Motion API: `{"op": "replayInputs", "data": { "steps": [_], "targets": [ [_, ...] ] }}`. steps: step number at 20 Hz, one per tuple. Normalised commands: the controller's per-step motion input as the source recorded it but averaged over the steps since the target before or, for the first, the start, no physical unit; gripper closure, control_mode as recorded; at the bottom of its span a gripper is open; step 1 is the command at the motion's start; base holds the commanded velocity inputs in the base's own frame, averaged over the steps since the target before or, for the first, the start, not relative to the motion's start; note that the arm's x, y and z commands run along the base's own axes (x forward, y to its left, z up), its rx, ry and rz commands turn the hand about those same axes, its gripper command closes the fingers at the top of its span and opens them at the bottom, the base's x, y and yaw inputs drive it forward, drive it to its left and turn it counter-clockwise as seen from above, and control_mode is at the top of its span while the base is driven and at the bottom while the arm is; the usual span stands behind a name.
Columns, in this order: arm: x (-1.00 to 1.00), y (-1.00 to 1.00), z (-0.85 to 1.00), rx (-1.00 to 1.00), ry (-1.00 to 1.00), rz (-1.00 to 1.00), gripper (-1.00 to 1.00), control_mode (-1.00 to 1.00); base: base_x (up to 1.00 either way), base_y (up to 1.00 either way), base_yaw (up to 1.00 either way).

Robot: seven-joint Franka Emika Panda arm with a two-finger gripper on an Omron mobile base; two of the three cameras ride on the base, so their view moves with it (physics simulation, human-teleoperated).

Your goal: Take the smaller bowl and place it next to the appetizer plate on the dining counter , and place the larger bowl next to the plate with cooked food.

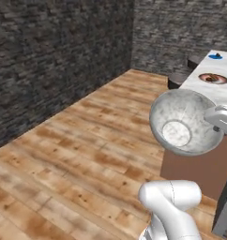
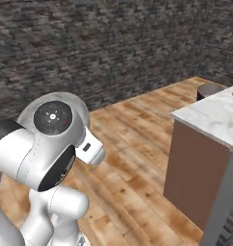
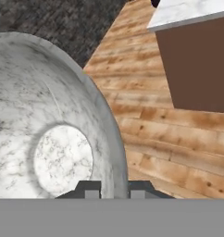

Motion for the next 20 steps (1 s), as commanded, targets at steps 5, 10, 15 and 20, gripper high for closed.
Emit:
{"op": "replayInputs", "data": {
  "steps": [5, 10, 15, 20],
  "targets": [
    [0.0, 0.0, 0.0, 0.0, 0.0, 0.0, 1.0, 1.0, 1.0, 0.8, -0.47],
    [0.0, 0.0, 0.0, 0.0, 0.0, 0.0, 1.0, 1.0, 1.0, 0.86, -0.45],
    [0.0, 0.0, 0.0, 0.0, 0.0, 0.0, 1.0, 1.0, 1.0, 0.93, -0.45],
    [0.0, 0.0, 0.0, 0.0, 0.0, 0.0, 1.0, 1.0, 1.0, 0.85, -0.45]
  ]
}}
